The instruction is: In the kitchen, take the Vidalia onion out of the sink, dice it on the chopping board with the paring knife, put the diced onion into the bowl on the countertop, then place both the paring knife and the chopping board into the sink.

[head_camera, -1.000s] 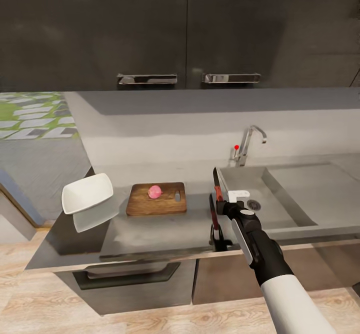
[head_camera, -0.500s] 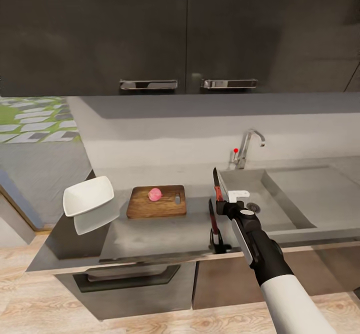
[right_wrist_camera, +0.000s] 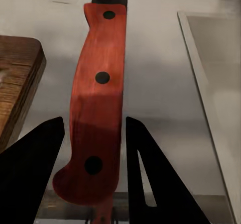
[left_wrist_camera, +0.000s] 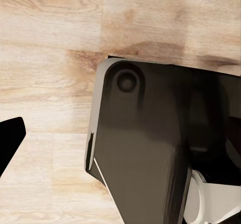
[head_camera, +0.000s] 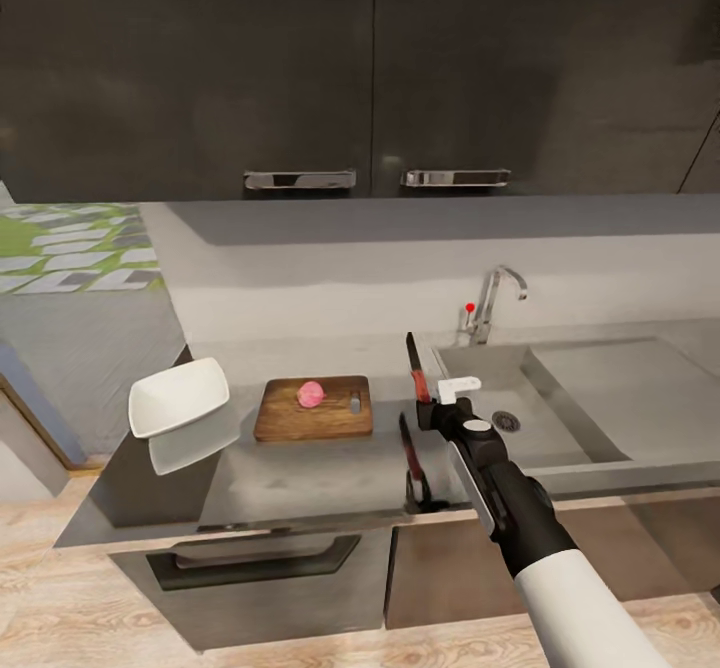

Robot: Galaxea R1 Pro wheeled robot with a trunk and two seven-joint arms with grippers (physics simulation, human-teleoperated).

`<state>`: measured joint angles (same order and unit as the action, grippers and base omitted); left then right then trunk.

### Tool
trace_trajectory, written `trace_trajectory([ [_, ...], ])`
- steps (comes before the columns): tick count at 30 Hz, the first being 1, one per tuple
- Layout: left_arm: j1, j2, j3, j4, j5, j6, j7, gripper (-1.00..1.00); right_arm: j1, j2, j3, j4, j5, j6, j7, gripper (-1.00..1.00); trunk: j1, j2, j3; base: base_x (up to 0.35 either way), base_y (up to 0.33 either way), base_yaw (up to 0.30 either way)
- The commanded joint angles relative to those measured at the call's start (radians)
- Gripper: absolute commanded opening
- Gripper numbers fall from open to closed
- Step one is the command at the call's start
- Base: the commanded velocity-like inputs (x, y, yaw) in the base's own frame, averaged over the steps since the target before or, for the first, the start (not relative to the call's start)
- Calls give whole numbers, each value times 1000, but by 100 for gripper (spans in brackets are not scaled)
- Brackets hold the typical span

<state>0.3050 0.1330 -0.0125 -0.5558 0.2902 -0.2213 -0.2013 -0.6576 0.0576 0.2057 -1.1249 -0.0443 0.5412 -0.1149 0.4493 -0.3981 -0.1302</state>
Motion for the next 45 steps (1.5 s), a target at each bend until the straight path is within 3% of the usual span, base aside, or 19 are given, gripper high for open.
trace_trajectory([
  [1,0,0,-1,-1,10,0,-5,100,-1,0,3,-5,-5,5,-8,-100,1,-2,0,0,0,0],
  [5,0,0,-1,-1,10,0,-5,100,-1,-1,10,-33,-3,5,-8,-100,1,-2,6,0,0,0],
  [8,0,0,-1,-2,10,0,-5,100,-1,-1,43,-53,0,5,-10,-100,1,-2,11,0,0,0],
  [10,0,1,-1,-2,11,0,-4,100,-2,-1,104,-70,15,5,-35,-100,1,-2,14,0,0,0],
  [12,0,2,-1,-1,12,0,-1,100,-2,-1,182,-81,44,5,-98,-100,1,-2,16,0,0,0],
  [13,0,2,-1,0,12,0,1,100,-1,-1,200,-83,51,5,-115,-100,1,-2,17,0,0,0],
  [16,0,2,-1,1,12,0,26,100,-1,0,303,-89,72,5,-222,-100,1,-2,17,0,0,0],
  [20,0,1,-1,2,12,0,65,100,-1,0,415,-91,78,6,-353,-100,1,-2,18,0,0,0],
  [27,0,1,-1,2,12,0,78,100,-2,1,609,-89,77,9,-591,-100,1,-2,18,0,0,0],
  [29,0,1,-1,2,12,0,78,100,-2,2,643,-89,76,9,-637,-100,1,-2,18,0,0,0],
  [34,0,1,-1,6,12,0,78,100,-1,26,670,-79,76,14,-665,-100,1,-2,18,0,0,0],
  [36,0,2,-1,6,12,0,79,100,-2,46,712,-66,76,16,-669,-100,1,-2,18,0,0,0],
  [42,0,1,-1,7,12,0,79,100,-2,63,852,-17,79,18,-681,-100,1,-2,18,0,0,0],
  [45,0,1,-1,7,12,0,79,100,-2,69,876,-11,79,18,-699,-100,1,-2,18,0,0,0],
])
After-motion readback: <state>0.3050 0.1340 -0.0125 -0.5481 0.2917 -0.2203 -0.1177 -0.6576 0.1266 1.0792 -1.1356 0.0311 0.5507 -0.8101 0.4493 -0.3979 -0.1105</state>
